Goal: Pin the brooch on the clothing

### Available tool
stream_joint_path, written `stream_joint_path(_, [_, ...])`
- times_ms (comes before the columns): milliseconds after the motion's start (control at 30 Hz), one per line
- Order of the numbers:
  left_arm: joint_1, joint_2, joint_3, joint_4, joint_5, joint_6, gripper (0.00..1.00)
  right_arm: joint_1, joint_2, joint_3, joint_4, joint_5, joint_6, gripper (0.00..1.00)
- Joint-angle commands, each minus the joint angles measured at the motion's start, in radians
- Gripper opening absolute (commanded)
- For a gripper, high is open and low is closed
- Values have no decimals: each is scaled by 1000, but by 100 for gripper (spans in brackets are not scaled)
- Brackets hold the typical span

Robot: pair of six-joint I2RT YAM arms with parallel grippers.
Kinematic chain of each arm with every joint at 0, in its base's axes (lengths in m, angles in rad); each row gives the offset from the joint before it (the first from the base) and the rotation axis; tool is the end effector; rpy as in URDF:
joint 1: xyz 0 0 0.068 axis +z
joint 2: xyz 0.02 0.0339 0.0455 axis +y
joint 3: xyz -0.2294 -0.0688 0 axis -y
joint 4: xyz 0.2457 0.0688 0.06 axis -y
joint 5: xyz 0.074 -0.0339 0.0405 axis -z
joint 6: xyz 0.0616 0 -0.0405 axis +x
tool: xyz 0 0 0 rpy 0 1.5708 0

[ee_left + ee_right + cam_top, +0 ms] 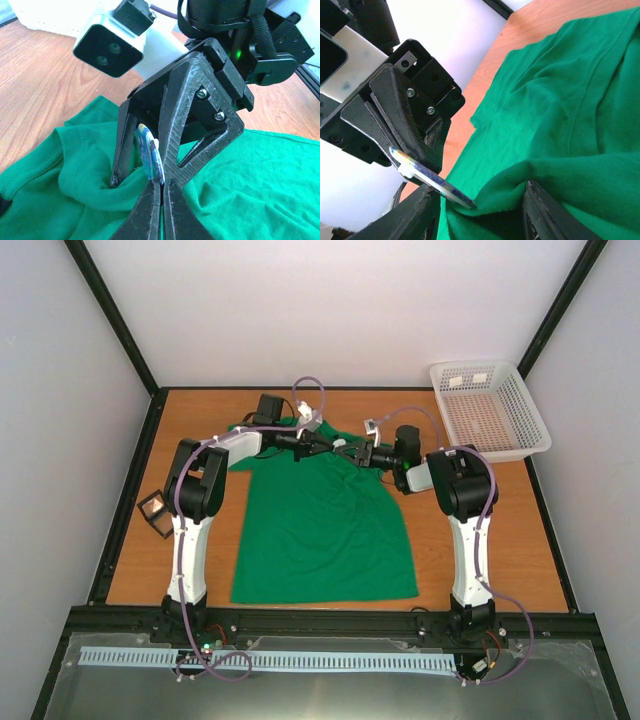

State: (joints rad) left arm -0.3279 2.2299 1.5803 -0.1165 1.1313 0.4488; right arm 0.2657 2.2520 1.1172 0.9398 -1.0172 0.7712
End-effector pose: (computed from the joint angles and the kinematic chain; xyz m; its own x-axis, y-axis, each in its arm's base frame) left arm 0.4219 -0.2024 0.1245 -0.2641 0.2848 -0.9215 0.9645 0.0768 -0.2526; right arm 0.3982 0.1627 0.0737 -0.7915 0.1644 -0.5886 -0.5461 0.2421 0.8020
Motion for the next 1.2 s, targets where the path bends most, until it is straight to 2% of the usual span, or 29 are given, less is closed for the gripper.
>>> stream_joint_path(0, [-42, -58, 4, -54, 192, 113, 0, -9, 43, 44, 16, -7, 10, 43])
stream_joint_path(500, [-62, -53, 36, -194, 229, 234, 1, -49, 78, 73, 116, 34, 188, 41])
stream_joint_path(900, [-63, -65, 16, -150, 211, 183, 1, -55, 80, 21, 277, 143, 291, 46])
stream_joint_path(1167, [-63, -77, 1, -103, 175, 147, 1, -52, 51, -20, 272, 141, 255, 47])
